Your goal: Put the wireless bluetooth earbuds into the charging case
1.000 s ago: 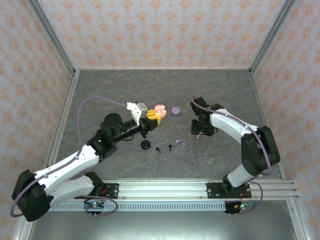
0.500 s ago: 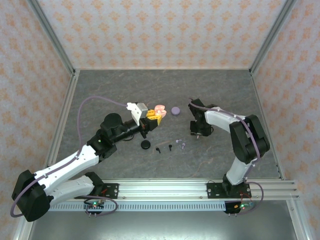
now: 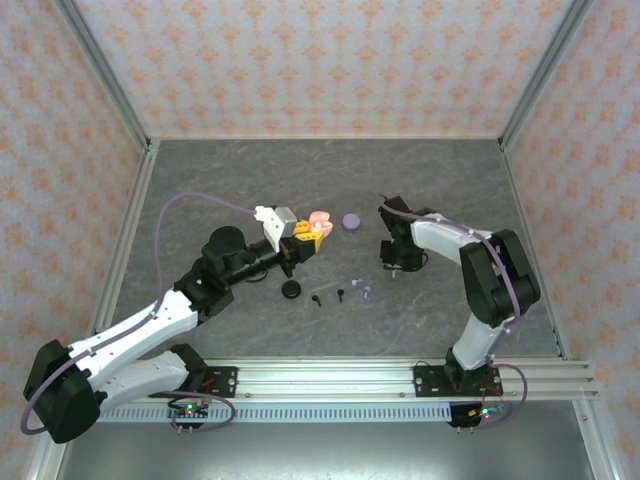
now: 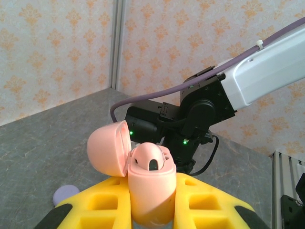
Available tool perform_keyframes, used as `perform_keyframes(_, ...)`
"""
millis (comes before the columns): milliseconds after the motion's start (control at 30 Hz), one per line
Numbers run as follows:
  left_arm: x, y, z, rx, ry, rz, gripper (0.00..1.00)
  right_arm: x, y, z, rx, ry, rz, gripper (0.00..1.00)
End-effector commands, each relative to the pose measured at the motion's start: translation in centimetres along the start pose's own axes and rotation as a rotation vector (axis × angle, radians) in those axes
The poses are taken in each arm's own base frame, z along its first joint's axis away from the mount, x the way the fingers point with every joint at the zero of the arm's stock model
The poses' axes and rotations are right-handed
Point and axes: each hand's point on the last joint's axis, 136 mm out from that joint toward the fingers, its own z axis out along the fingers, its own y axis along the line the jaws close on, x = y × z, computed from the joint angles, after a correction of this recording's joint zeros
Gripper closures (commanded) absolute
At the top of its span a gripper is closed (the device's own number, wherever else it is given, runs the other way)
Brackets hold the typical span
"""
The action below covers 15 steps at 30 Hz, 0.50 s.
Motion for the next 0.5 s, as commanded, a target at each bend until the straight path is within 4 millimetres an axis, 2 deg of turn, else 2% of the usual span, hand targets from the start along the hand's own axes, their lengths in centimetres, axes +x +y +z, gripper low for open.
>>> perform_keyframes(0, -0.9, -0.4, -0.1, 0.002, -0.023, 0.02, 1.0, 0.2, -0.5, 1.1, 0.011, -0.002, -0.001, 0.79)
perform_keyframes(200, -0.9, -0.4, -0.1, 0.005, -0.022, 0.016, 1.0, -0.7, 0.0, -1.0, -0.036, -0.082, -0.003, 0.8)
perform_keyframes(333, -1.0, -0.4, 0.0, 0.007, -0.028, 0.012, 1.0, -1.4, 0.4, -3.6, -0.077, -0.149, -0.003, 0.81)
perform_keyframes(467, -1.1, -0.4, 0.3, 0.01, -0.037, 0.004, 1.0, -1.9, 0.8, -7.0, -0.127, -0.221, 0.011, 0.81)
